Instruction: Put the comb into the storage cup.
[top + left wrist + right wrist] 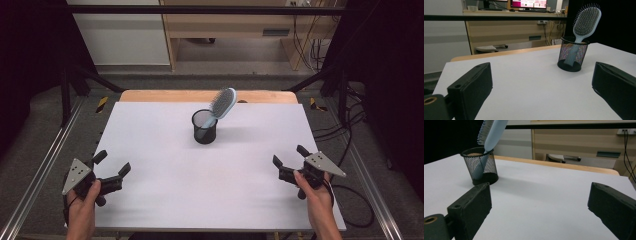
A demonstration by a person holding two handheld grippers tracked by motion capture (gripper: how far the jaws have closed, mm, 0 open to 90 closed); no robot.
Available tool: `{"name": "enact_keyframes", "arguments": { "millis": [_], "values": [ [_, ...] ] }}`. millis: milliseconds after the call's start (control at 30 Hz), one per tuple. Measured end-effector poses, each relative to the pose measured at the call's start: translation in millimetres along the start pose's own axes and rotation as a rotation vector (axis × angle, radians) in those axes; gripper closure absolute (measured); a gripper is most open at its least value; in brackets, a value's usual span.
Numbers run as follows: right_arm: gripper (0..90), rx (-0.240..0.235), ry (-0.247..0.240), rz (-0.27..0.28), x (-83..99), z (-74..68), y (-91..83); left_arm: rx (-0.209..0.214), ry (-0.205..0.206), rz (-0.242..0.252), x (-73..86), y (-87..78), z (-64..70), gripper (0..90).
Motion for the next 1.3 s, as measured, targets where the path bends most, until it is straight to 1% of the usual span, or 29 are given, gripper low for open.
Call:
{"name": "enact_keyframes", "arguments": {
  "millis": [67, 100, 167, 333, 633, 900, 967, 1133, 1233, 1300],
  "values": [
    [5.4, -0.011, -0.006, -0.008, 2.4, -1.6, 1.1, -0.002, 0.001, 0.001, -0.1, 0.1, 0.2, 3.2],
    [5.4, -0.014, -0.018, -0.012, 3.7, -2.5, 2.0, -0.002, 0.001, 0.002, -0.1, 0.1, 0.2, 3.2],
    [5.4, -0.021, -0.020, -0.016, 5.0, -4.5, 2.9, -0.002, 0.004, 0.002, -0.1, 0.0, 0.4, 3.2],
    [5.4, -0.045, -0.053, -0.024, 8.4, -9.3, 6.5, 0.000, 0.007, 0.007, -0.4, -0.1, 1.3, 3.2],
    [5.3, -0.078, -0.066, -0.035, 12.7, -17.1, 12.1, 0.013, 0.014, 0.010, -0.9, 0.8, 3.3, 3.0],
    [5.4, -0.111, -0.086, -0.047, 16.0, -23.5, 16.6, 0.034, -0.009, 0.020, -0.5, 1.6, 4.4, 3.0],
    [5.3, -0.118, -0.081, -0.045, 15.8, -24.9, 17.3, 0.038, -0.011, 0.021, -0.5, 2.2, 5.2, 3.0],
    [5.4, -0.134, -0.089, -0.043, 15.7, -28.3, 19.2, 0.046, -0.006, 0.022, -1.2, 3.8, 7.6, 3.1],
    [5.4, -0.144, -0.100, -0.042, 15.1, -31.4, 20.5, 0.058, -0.015, 0.023, -1.1, 5.4, 9.7, 3.1],
    [5.3, -0.148, -0.104, -0.039, 14.6, -32.8, 21.1, 0.063, -0.011, 0.020, -1.2, 6.0, 10.8, 3.1]
  ]
}}
Point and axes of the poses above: each handheld gripper's, and its own axes: y roughly forward along the jaws, x roughly out of its underside, z roughly to its right, the point moved 1 cm from there along y, roughly forward along the jaws, and after that the axes turned 12 degrees about -z, right-handed, at the moved point
